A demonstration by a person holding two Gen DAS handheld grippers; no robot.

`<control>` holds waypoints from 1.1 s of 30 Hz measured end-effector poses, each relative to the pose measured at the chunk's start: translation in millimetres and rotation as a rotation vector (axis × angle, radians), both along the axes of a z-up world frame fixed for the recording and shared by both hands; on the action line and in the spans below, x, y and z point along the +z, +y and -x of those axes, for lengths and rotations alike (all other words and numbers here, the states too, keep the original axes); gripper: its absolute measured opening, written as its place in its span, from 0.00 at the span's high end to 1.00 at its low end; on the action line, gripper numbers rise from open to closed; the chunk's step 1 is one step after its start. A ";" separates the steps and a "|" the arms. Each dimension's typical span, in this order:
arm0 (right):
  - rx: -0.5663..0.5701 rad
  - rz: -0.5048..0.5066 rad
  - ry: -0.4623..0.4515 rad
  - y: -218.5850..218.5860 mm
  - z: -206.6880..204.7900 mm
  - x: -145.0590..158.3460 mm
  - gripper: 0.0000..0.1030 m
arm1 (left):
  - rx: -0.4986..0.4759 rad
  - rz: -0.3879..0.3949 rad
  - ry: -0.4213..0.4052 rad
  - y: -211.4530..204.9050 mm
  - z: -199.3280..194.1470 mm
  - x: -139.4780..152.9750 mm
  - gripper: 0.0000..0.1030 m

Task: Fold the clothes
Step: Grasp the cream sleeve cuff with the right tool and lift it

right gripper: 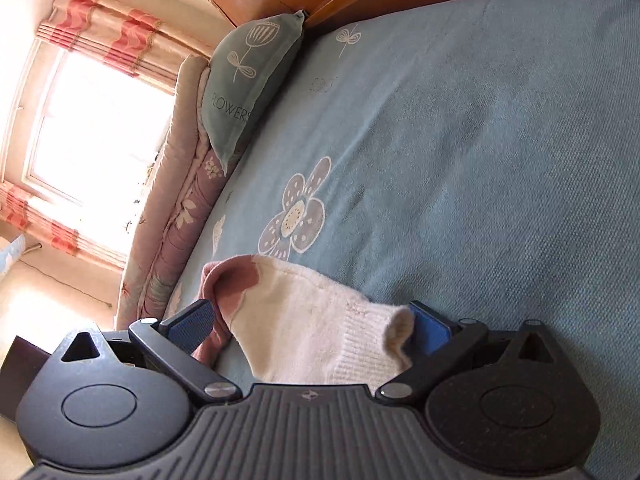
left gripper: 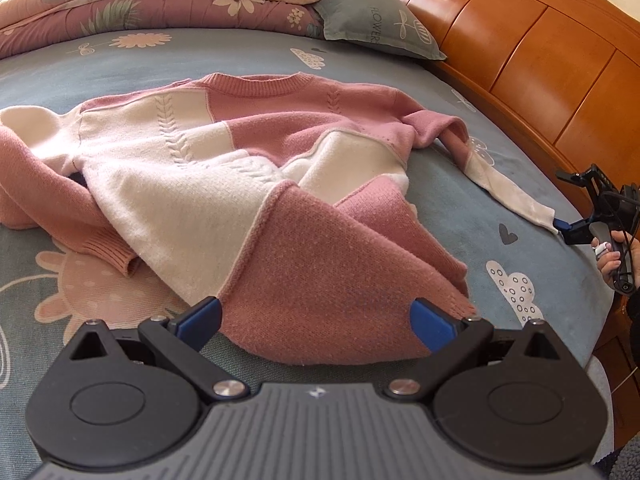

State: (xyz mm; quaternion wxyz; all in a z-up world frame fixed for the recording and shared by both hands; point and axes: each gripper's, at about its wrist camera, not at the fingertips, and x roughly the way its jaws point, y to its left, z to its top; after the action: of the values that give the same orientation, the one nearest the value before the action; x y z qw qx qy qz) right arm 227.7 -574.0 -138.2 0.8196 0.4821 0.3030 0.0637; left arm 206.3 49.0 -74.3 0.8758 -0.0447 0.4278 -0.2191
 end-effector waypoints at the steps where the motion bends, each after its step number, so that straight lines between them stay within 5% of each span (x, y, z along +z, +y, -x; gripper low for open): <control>1: 0.017 0.001 -0.004 4.9 5.3 -0.4 0.00 | 0.008 -0.001 0.008 1.5 -0.5 -1.5 0.03; 12: 0.036 0.172 -0.060 19.9 -21.3 3.0 0.00 | 0.018 -0.005 0.001 -1.8 4.9 3.5 0.03; 16: -0.030 0.119 -0.047 8.9 -6.3 -5.9 0.27 | 0.030 -0.015 0.006 3.4 9.7 5.5 0.03; 18: -0.040 0.038 -0.030 1.9 2.6 -10.9 0.31 | 0.028 -0.017 0.006 2.4 10.1 6.0 0.03; 22: 0.012 0.059 -0.009 4.4 2.1 -13.0 0.39 | 0.024 -0.019 0.006 0.2 10.9 7.1 0.03; 24: -0.008 0.042 0.019 -3.6 -2.4 -20.8 0.70 | 0.022 -0.021 0.006 -0.8 11.3 7.7 0.03; 25: -0.028 -0.015 0.020 -10.7 -2.8 -30.3 0.95 | 0.021 -0.022 0.006 -1.4 11.5 8.0 0.03; 27: -0.046 -0.089 0.013 -19.1 -2.8 -41.8 0.96 | 0.019 -0.023 0.007 -2.4 11.9 8.5 0.03; 33: -0.037 0.120 0.018 6.2 -1.8 -12.2 0.92 | 0.014 -0.027 0.007 -5.6 13.2 10.2 0.03</control>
State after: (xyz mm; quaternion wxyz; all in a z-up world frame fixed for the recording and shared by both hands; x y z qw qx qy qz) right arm 229.4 -567.8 -150.4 0.8453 0.4382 0.3047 0.0260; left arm 193.2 43.4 -64.1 0.8763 -0.0365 0.4335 -0.2071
